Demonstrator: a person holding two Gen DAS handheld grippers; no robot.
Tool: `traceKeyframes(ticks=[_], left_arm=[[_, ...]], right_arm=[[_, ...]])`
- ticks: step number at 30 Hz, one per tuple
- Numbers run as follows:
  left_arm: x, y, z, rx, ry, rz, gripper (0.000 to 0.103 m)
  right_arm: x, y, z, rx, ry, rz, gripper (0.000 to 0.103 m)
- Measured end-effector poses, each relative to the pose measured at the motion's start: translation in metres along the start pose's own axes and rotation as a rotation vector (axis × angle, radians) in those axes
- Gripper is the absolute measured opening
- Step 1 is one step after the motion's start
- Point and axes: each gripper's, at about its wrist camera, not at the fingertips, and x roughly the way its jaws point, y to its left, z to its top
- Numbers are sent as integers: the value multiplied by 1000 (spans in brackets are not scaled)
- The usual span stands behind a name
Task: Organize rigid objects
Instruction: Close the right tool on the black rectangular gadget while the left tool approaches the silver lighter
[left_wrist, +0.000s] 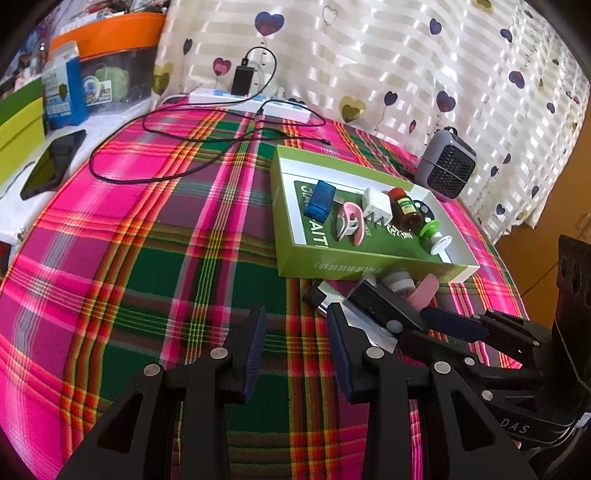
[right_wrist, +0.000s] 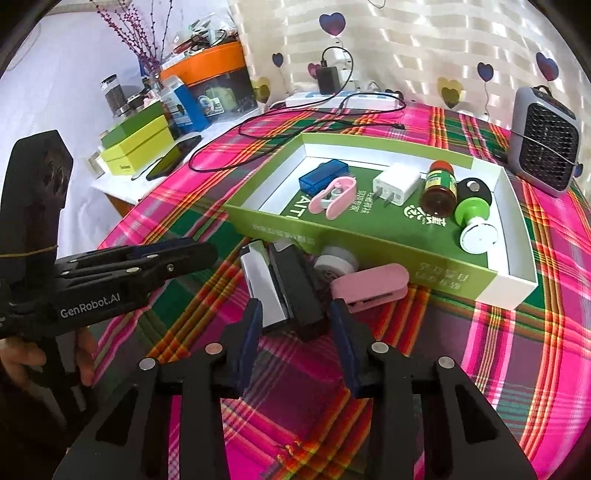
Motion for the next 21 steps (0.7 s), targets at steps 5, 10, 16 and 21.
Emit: traceKeyframes(ticks=[5, 10, 16, 21], left_arm=[[1, 0, -1, -3, 6, -8, 32], [0, 3, -3, -12, 11, -14, 32], [0, 8, -6, -28, 20, -18, 32], [-2, 11, -8, -39, 20, -20, 32]], right_arm=[[10, -1, 5, 4, 29, -12, 39], [11, 8, 3, -31, 31, 14, 28], [13, 13, 2, -34, 44, 45, 22], [15, 21, 0, -22, 60, 79, 22]])
